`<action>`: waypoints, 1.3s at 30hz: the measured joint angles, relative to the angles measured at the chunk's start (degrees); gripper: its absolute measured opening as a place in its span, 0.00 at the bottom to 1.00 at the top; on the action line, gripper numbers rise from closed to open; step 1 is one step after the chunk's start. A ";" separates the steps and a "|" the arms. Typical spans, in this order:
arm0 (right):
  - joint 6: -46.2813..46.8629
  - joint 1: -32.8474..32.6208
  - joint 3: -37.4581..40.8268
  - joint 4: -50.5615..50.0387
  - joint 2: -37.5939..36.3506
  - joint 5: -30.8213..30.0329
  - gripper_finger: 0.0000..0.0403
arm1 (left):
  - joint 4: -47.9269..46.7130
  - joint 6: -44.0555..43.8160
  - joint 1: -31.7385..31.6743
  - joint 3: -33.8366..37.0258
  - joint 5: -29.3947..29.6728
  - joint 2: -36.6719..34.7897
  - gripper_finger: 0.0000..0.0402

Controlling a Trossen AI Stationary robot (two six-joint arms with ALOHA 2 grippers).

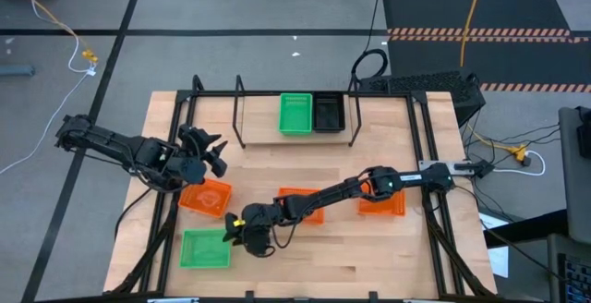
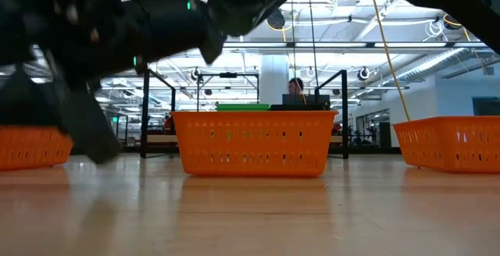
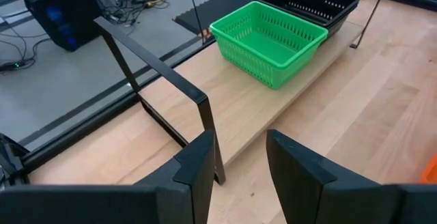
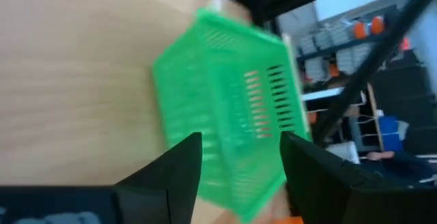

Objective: Stack baskets on shelf by color
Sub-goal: Stack the green bin on the green bins on the shelf

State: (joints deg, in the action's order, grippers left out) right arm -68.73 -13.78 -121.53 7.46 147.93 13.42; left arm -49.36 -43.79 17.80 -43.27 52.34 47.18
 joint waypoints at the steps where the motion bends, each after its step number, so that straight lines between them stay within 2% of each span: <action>1: -0.10 -0.01 0.01 -0.26 0.26 0.20 0.47 | 0.00 -0.01 0.00 0.00 -0.01 0.00 0.34; 13: -0.84 0.76 0.04 0.96 1.07 0.36 0.37 | 0.00 0.00 -0.11 0.00 0.26 0.00 0.34; 20: -0.92 1.09 0.01 -0.38 1.17 0.38 0.24 | 0.11 0.02 -0.15 0.00 0.30 -0.02 0.34; 28: -0.95 1.07 -0.05 -2.44 1.14 0.42 0.02 | 0.07 0.20 -0.15 0.00 0.29 -0.02 0.34; 30: -0.55 0.83 -0.03 -5.42 0.23 0.61 0.03 | 0.04 0.45 -0.15 0.00 0.29 0.00 0.34; 33: 2.05 0.34 0.06 -11.28 -2.22 4.85 0.02 | -0.09 0.75 -0.15 0.00 0.28 -0.01 0.34; 35: 6.27 -0.27 0.08 -16.54 -5.04 7.46 0.01 | -0.12 1.29 -0.15 0.00 0.23 -0.02 0.34; 39: 18.71 -1.29 0.03 -30.73 -11.74 7.67 0.01 | -0.27 1.55 0.13 0.00 -1.56 -0.68 0.34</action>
State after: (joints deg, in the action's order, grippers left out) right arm -50.02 -15.08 -121.50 -23.27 136.19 21.09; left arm -49.63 -42.24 17.93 -43.27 50.77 46.50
